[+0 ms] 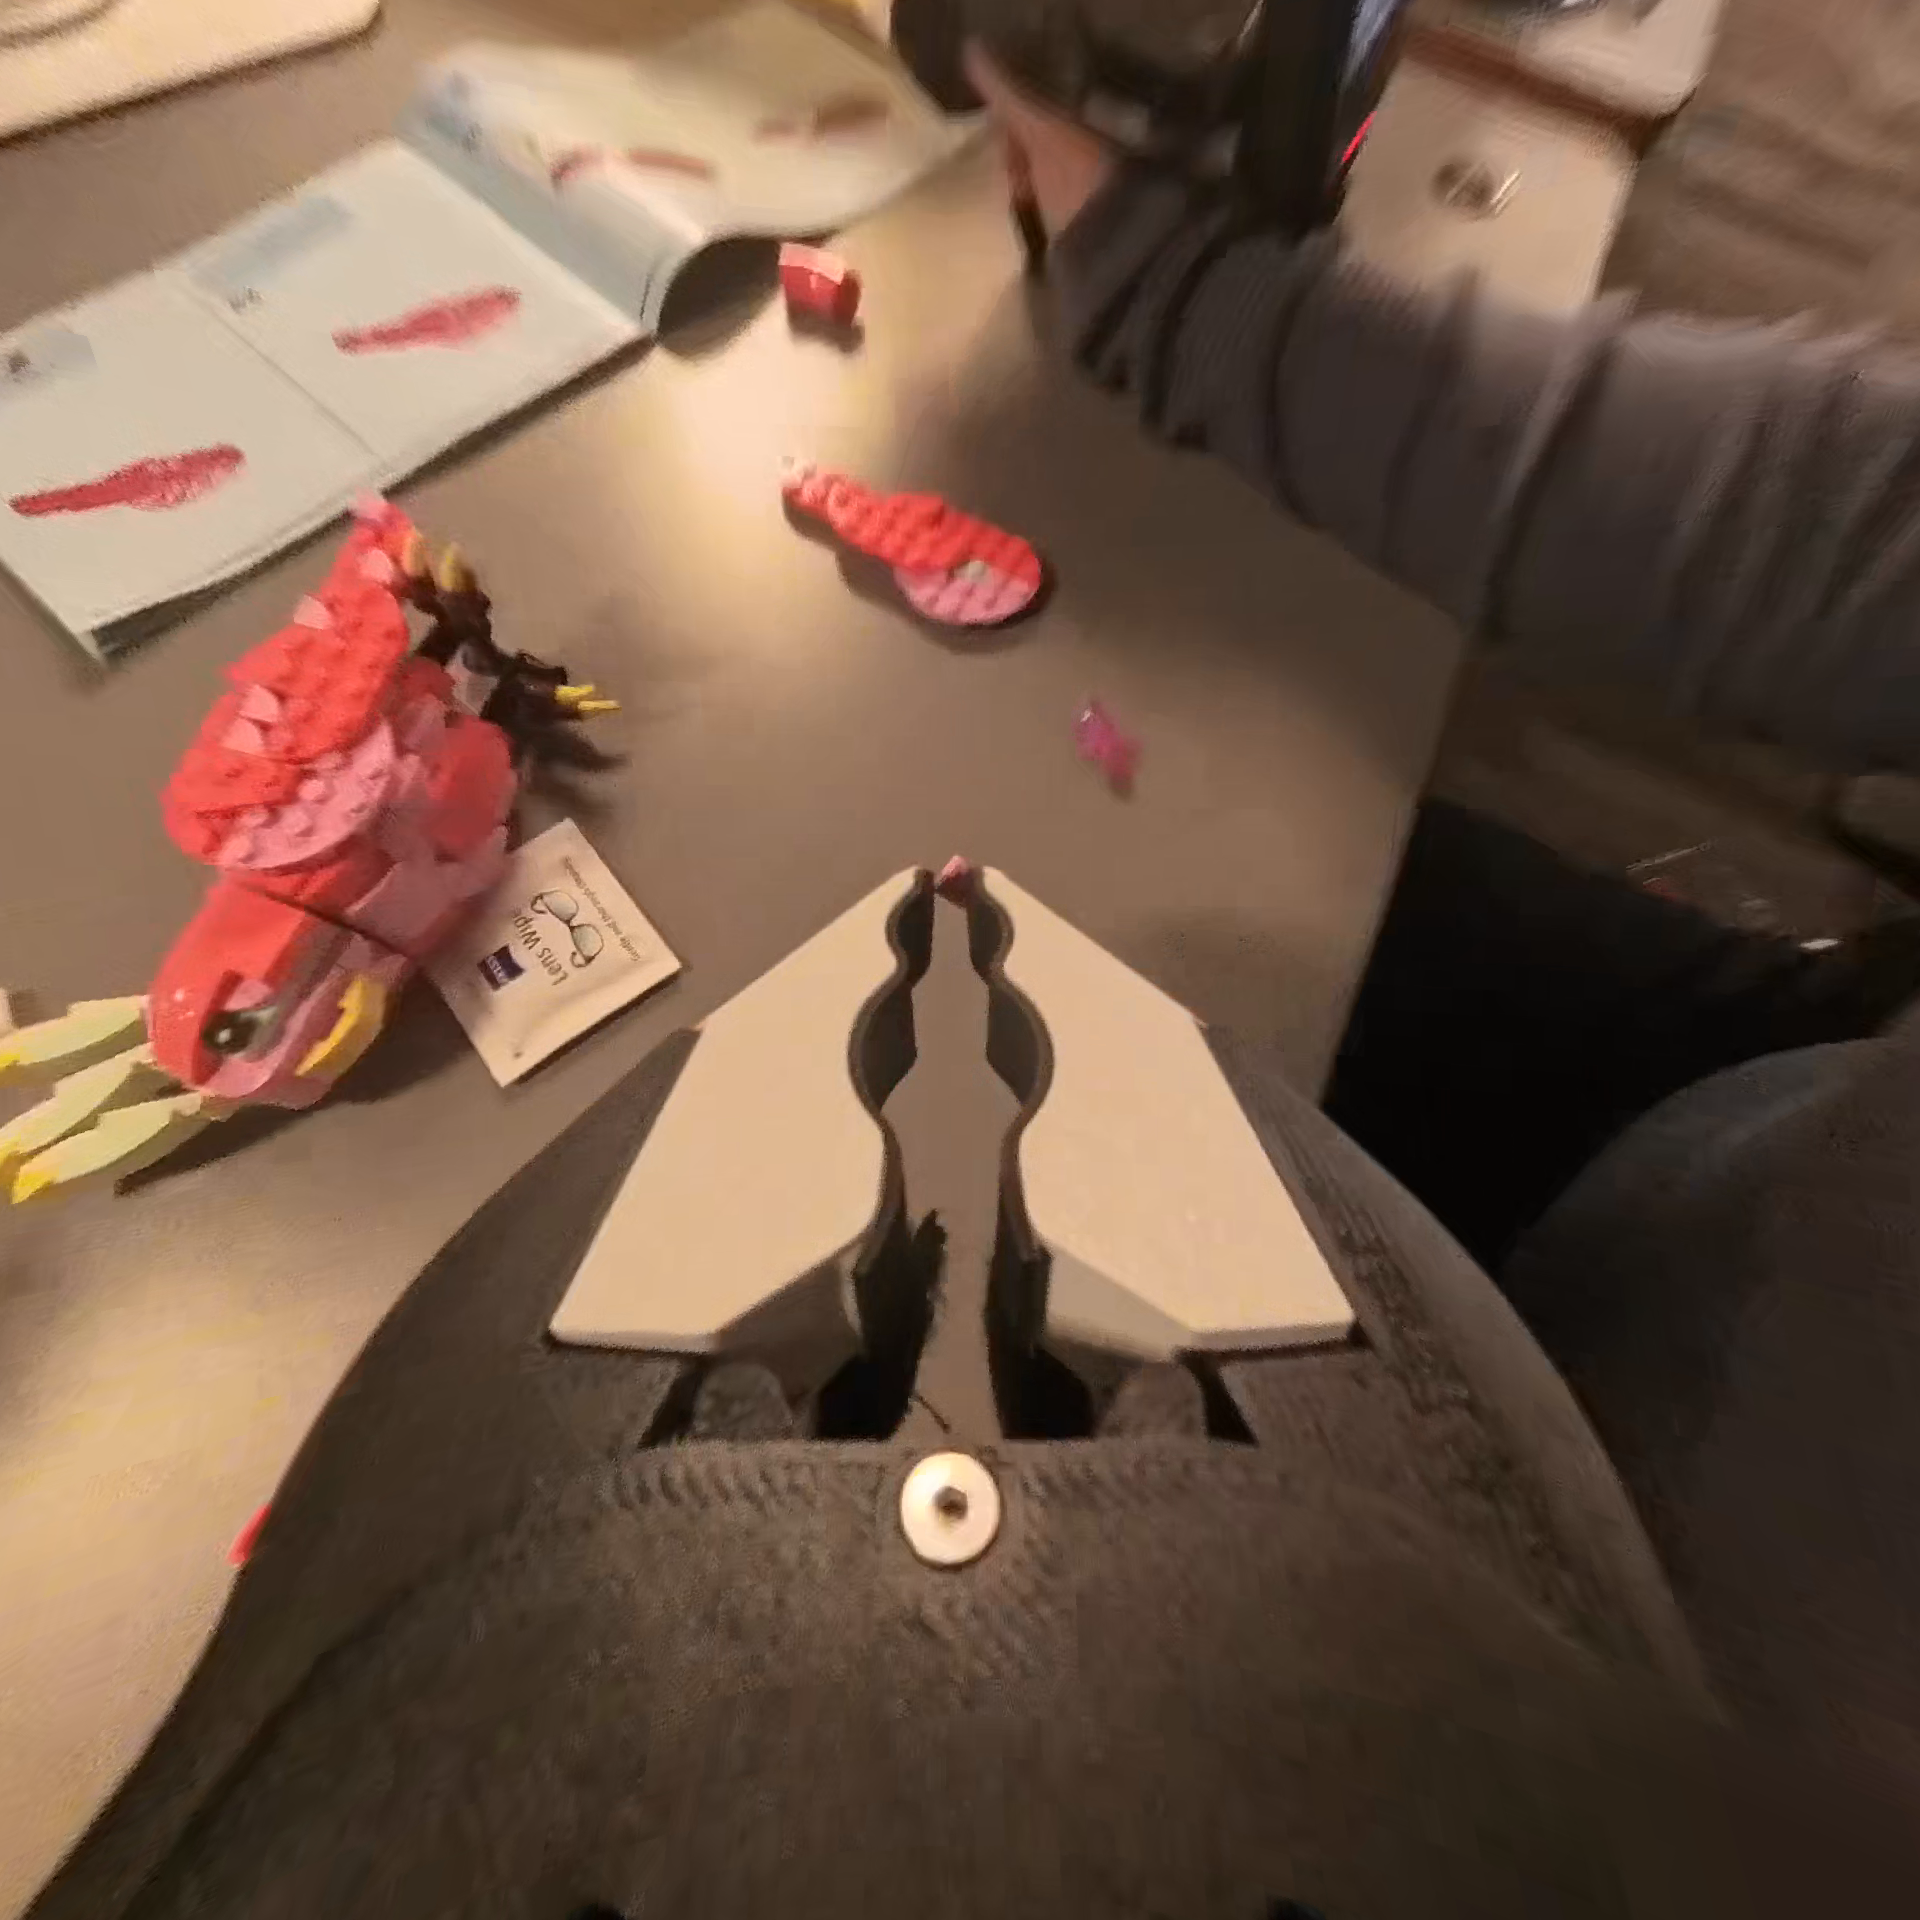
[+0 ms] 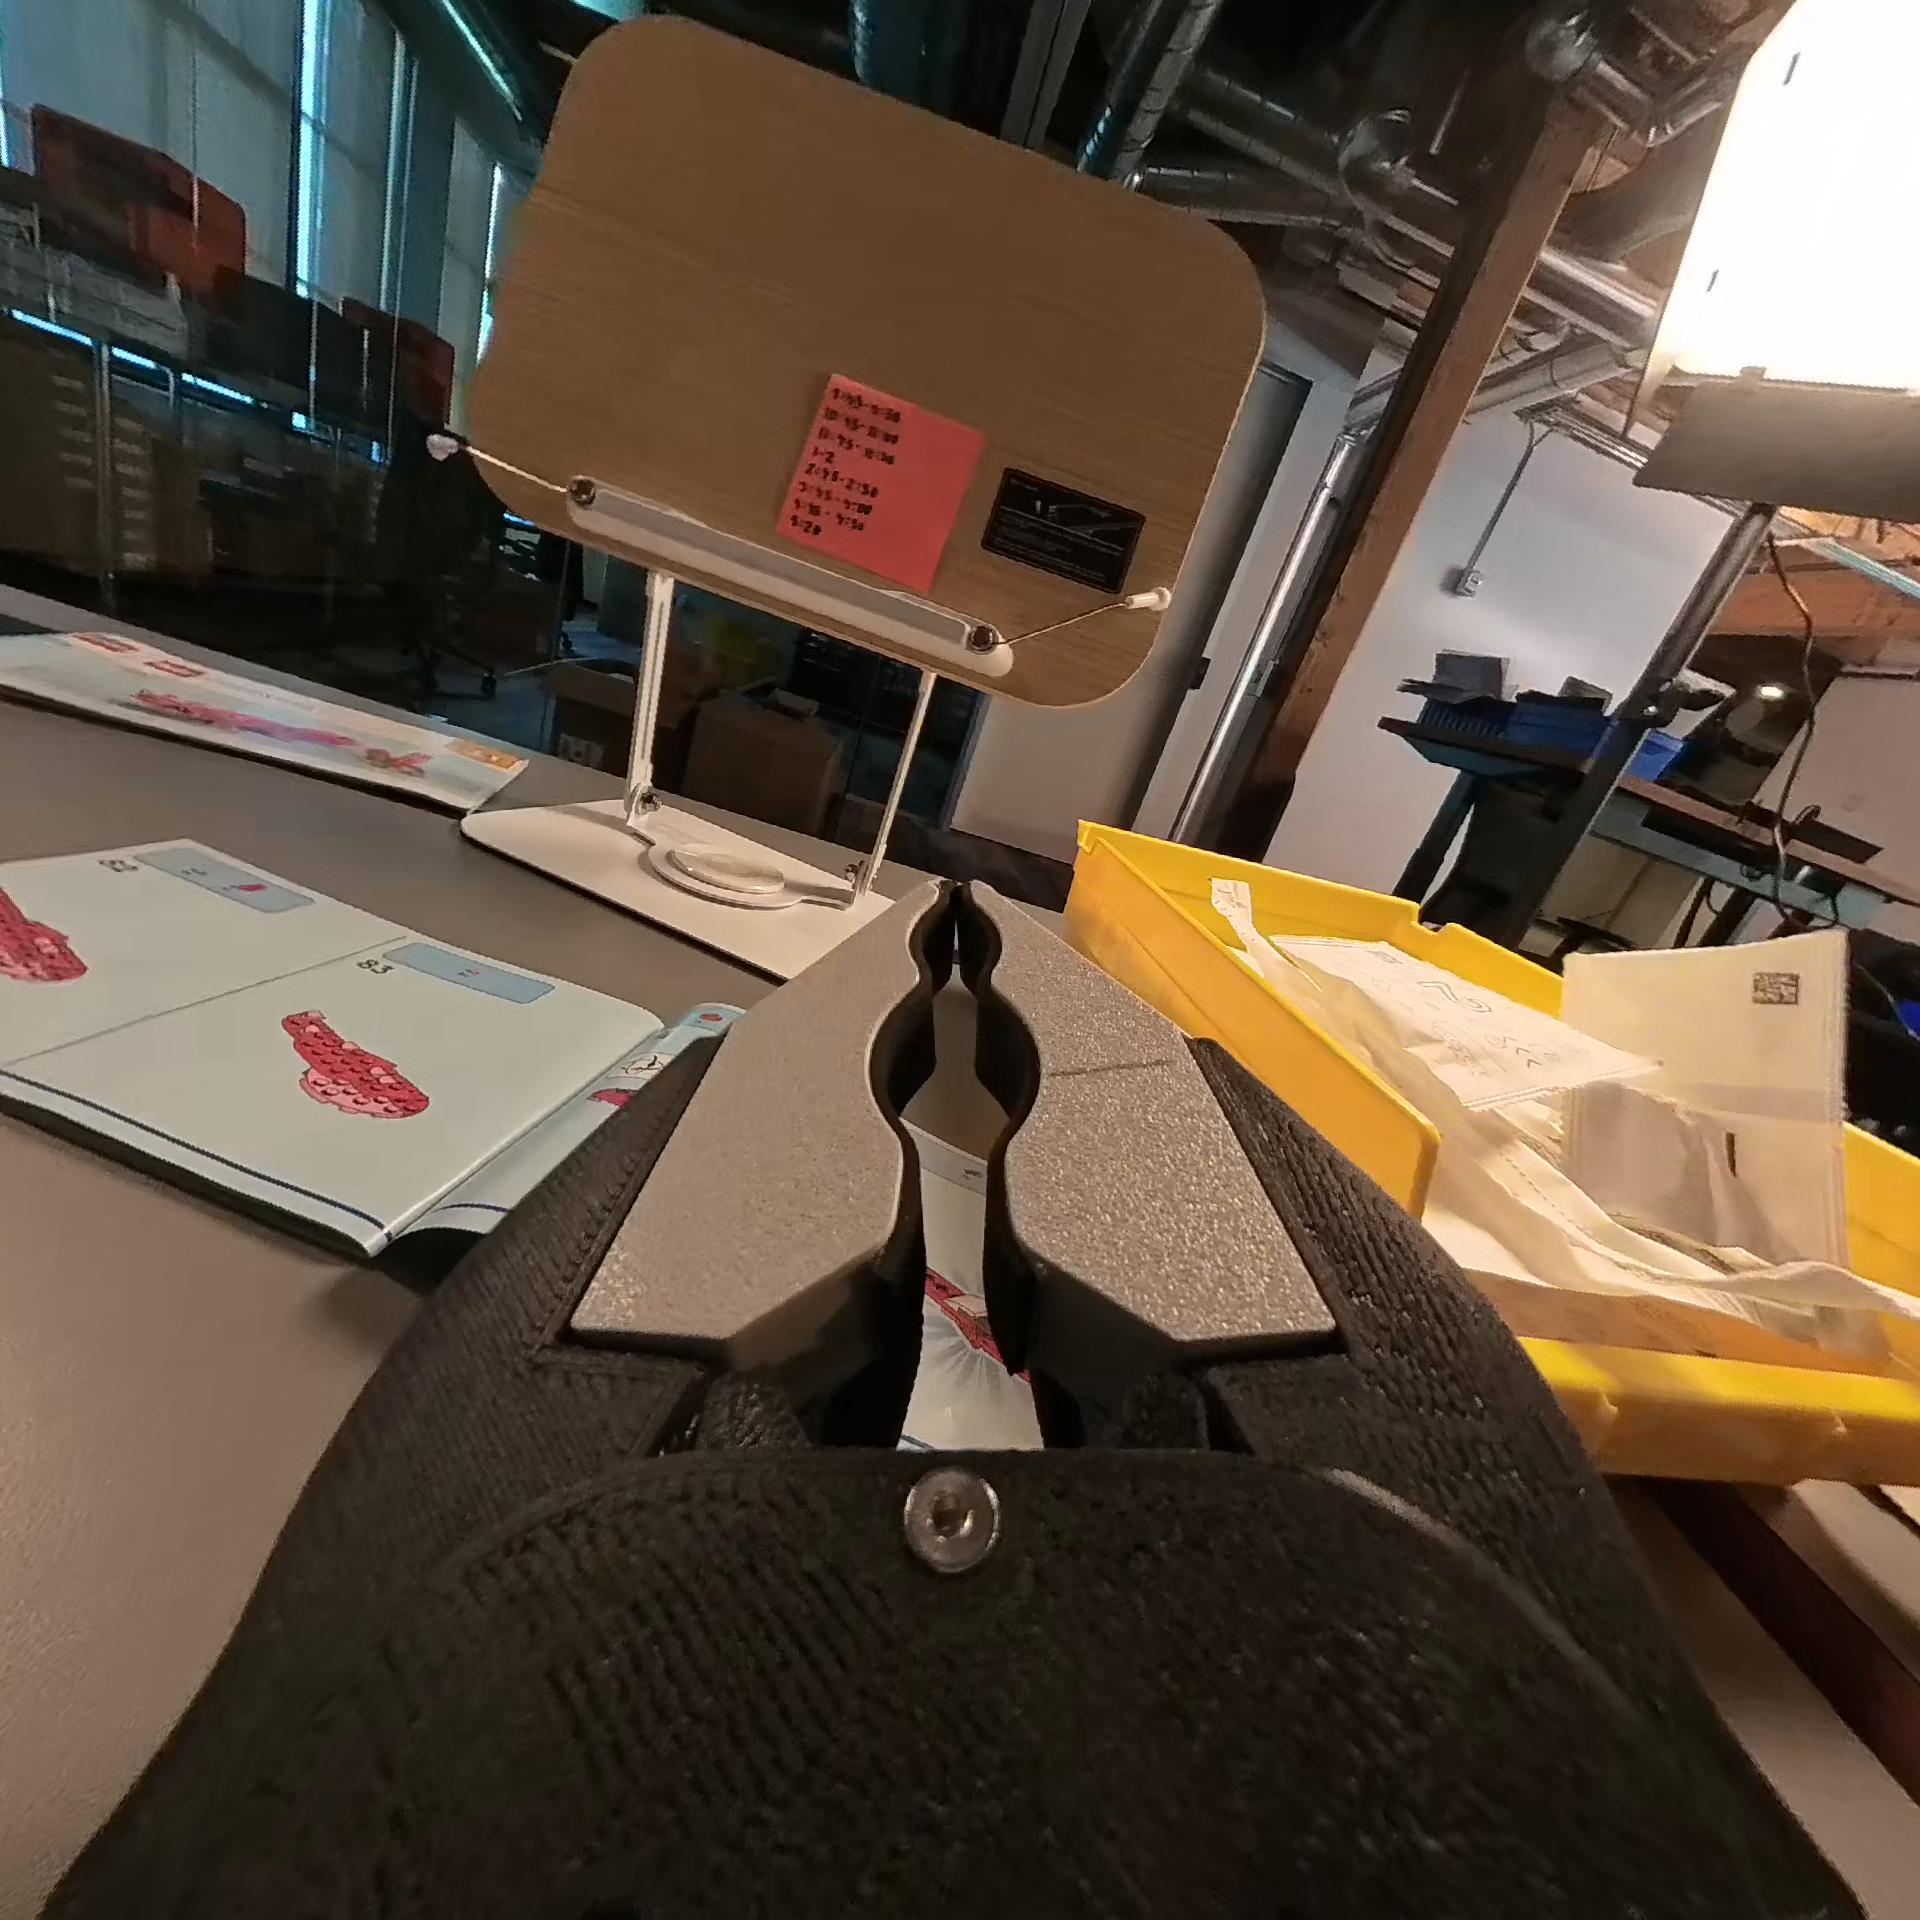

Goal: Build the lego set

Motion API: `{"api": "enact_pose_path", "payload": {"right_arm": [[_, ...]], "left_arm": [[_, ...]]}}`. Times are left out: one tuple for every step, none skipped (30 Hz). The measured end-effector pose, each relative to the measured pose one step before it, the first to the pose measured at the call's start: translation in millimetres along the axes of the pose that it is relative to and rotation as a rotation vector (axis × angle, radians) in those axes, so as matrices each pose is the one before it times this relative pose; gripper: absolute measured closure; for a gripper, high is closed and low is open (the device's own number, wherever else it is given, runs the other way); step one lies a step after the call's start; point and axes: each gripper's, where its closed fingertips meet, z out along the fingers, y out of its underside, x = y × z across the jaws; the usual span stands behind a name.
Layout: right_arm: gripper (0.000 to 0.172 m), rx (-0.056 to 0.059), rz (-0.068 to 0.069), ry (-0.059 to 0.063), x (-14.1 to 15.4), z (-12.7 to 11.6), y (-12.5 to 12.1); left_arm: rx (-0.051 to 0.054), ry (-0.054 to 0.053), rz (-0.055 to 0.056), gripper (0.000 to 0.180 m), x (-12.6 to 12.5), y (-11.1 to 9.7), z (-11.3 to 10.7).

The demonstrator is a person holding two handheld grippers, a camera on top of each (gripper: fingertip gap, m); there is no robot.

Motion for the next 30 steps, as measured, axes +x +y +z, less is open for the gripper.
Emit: {"api": "enact_pose_path", "payload": {"right_arm": [[0.172,-0.0008,-0.0070,-0.0033,-1.09,0.07,-0.03],[0.172,-0.0010,-0.0058,-0.0029,-0.90,0.09,0.07],[0.172,-0.0007,-0.0043,-0.0024,-0.67,0.02,0.10],[0.172,-0.0005,-0.0031,-0.0013,-0.48,0.02,0.00],[0.172,-0.0008,-0.0021,-0.0007,-0.19,0.14,0.06],[0.172,-0.0005,-0.0010,-0.0006,-0.14,-0.02,0.13],[0.172,-0.0002,-0.0001,-0.0004,0.00,0.10,-0.03],[0.172,0.0000,0.0003,0.0001,0.01,0.09,0.04],[0.172,0.0004,0.0004,-0.0006,-0.02,0.00,-0.03],[0.172,0.0006,0.0003,-0.0014,-0.20,0.13,-0.05],[0.172,0.0004,-0.0001,-0.0019,-0.26,0.03,-0.06],[0.172,0.0002,-0.0005,-0.0018,-0.29,0.14,-0.03],[0.172,0.0006,-0.0009,-0.0019,-0.42,0.09,-0.04],[0.172,0.0007,-0.0013,-0.0023,-0.56,0.04,-0.11],[0.172,0.0003,-0.0017,-0.0023,-0.39,0.09,-0.09],[0.172,0.0001,-0.0016,-0.0018,-0.47,0.00,-0.03],[0.172,0.0002,-0.0010,-0.0011,-0.18,0.05,-0.05],[0.172,0.0003,-0.0001,-0.0004,-0.07,-0.07,-0.07],[0.172,0.0003,0.0005,0.0001,0.06,-0.01,-0.02],[0.172,0.0004,0.0010,0.0002,0.14,-0.04,0.00],[0.172,0.0004,0.0011,0.0004,0.19,-0.02,-0.10],[0.172,0.0005,0.0008,0.0002,0.13,-0.13,-0.04],[0.172,0.0004,0.0004,-0.0001,0.04,-0.01,-0.03],[0.172,0.0005,0.0000,-0.0005,-0.06,0.03,-0.06],[0.172,0.0005,-0.0003,-0.0009,-0.14,-0.06,-0.09],[0.172,0.0005,-0.0001,-0.0009,-0.06,-0.09,-0.08],[0.172,0.0008,0.0004,-0.0008,-0.11,-0.09,-0.03],[0.172,0.0010,0.0010,-0.0010,-0.02,-0.07,-0.21],[0.172,0.0010,0.0017,-0.0012,-0.13,-0.09,-0.12],[0.172,0.0010,0.0023,-0.0011,-0.04,-0.11,-0.18]], "left_arm": [[-0.0445,-0.0344,0.0239,0.175,-3.82,6.76,10.13],[-0.0366,-0.0285,0.0238,0.175,-3.57,5.51,7.61],[-0.0278,-0.0183,0.0136,0.175,-2.56,4.20,5.61],[-0.0208,-0.0109,0.0053,0.175,-2.04,3.12,3.95],[-0.0203,-0.0011,0.0005,0.175,-1.18,3.50,3.22],[-0.0209,0.0099,-0.0089,0.175,-0.29,3.67,2.66],[-0.0150,0.0048,-0.0139,0.175,-1.33,3.30,2.06],[-0.0130,-0.0011,-0.0091,0.175,-2.22,3.12,1.40],[-0.0065,-0.0010,-0.0043,0.175,-1.62,2.18,0.70],[0.0013,0.0068,-0.0027,0.175,-0.20,1.02,0.13],[0.0102,0.0102,-0.0105,0.175,0.37,-0.57,-0.05],[0.0114,0.0161,-0.0121,0.175,1.16,-0.79,0.00],[0.0042,0.0101,-0.0102,0.175,0.41,0.30,0.33],[-0.0042,-0.0047,-0.0061,0.175,-1.52,1.56,0.62],[-0.0063,-0.0077,-0.0016,0.174,-1.55,1.95,0.96],[-0.0062,-0.0044,-0.0044,0.169,-0.86,1.76,1.00],[-0.0054,0.0013,-0.0071,0.164,0.14,1.47,1.08],[-0.0023,0.0054,-0.0092,0.160,0.73,0.91,0.98],[0.0008,0.0034,-0.0109,0.157,0.41,0.35,0.63],[0.0036,0.0039,-0.0077,0.156,0.51,0.08,0.49],[0.0031,0.0049,-0.0051,0.155,0.67,0.21,0.16],[0.0047,-0.0009,-0.0040,0.154,-0.08,-0.03,-0.22],[0.0118,-0.0079,-0.0004,0.154,-0.99,-0.95,-1.09],[0.0201,-0.0086,0.0036,0.154,-0.56,-2.11,-2.60],[0.0307,-0.0091,0.0048,0.153,-0.09,-3.76,-4.63],[0.0422,-0.0078,0.0067,0.153,0.82,-5.47,-7.30],[0.0509,-0.0056,0.0072,0.153,1.53,-7.04,-10.47],[0.0594,-0.0070,0.0045,0.154,1.24,-8.86,-13.64],[0.0659,-0.0073,0.0025,0.154,0.60,-10.21,-16.38],[0.0675,-0.0111,-0.0003,0.155,-1.15,-10.98,-18.44]]}}
